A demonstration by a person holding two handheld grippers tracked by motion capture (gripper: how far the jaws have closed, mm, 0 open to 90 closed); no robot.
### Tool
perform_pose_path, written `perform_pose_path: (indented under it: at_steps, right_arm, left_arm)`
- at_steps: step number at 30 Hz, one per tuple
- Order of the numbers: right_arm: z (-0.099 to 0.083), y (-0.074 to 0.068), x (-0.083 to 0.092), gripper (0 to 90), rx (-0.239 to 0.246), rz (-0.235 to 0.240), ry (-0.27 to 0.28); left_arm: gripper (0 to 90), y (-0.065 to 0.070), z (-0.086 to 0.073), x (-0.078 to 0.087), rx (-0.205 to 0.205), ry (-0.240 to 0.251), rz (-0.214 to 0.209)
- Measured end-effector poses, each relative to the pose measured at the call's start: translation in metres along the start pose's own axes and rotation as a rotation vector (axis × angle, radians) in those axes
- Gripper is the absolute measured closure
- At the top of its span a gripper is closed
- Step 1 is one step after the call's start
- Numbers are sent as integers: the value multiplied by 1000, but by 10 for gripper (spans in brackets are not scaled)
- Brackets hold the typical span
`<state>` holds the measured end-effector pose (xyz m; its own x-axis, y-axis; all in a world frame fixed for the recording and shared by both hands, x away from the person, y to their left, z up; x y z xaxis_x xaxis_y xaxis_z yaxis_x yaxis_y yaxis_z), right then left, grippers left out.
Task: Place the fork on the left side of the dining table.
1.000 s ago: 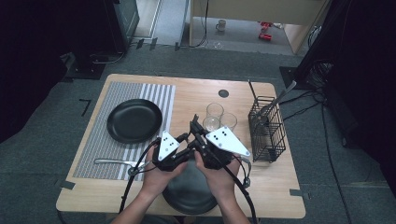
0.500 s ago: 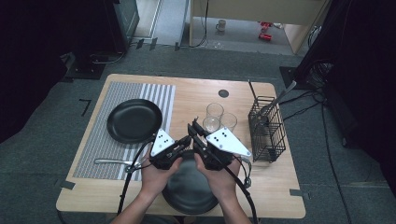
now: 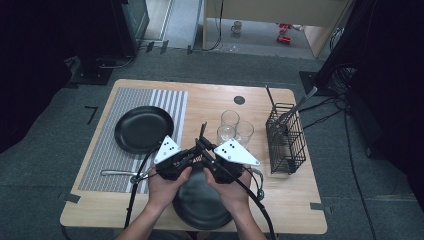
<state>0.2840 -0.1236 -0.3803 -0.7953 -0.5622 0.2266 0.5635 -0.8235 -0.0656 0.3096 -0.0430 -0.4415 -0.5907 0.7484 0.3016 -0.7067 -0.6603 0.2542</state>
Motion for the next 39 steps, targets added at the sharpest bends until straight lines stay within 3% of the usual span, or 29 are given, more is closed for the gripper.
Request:
perform_pose_path:
  at_steps: [12, 13, 15, 18, 26, 33, 39]
  right_arm:
    - [-7, 0, -6, 853, 3, 23, 10]
    - [-8, -1, -6, 853, 2, 20, 7]
    - [-9, 0, -6, 854, 8, 10, 3]
    - [-9, 3, -6, 854, 9, -1, 2]
    - [-11, 9, -6, 854, 10, -26, -3]
    - [-16, 13, -5, 854, 10, -37, -16]
    - [-22, 15, -6, 854, 6, -42, -29]
  left_arm:
    - [885, -3, -4, 0, 22, -5, -29]
    - [870, -3, -4, 0, 16, -7, -25]
    - [754, -4, -5, -1, 0, -7, -4]
    - [650, -4, -6, 0, -8, -20, -10]
    - [541, -5, -9, 5, -34, -44, -16]
    - [399, -11, -13, 10, -25, -81, -19]
    - [345, -13, -9, 19, -30, -88, -17]
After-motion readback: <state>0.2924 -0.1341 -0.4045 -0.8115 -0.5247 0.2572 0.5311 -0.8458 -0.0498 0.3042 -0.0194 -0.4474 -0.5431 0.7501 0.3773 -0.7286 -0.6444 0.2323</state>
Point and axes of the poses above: each handheld gripper's, and its own axes: x roughly backward along the jaws, z roughly out of its top, y roughly to its right, the point moved 7 cm from there along -x, roughly forward along the jaws, and after that the axes turned 3 degrees about x, right-handed, at the moved point
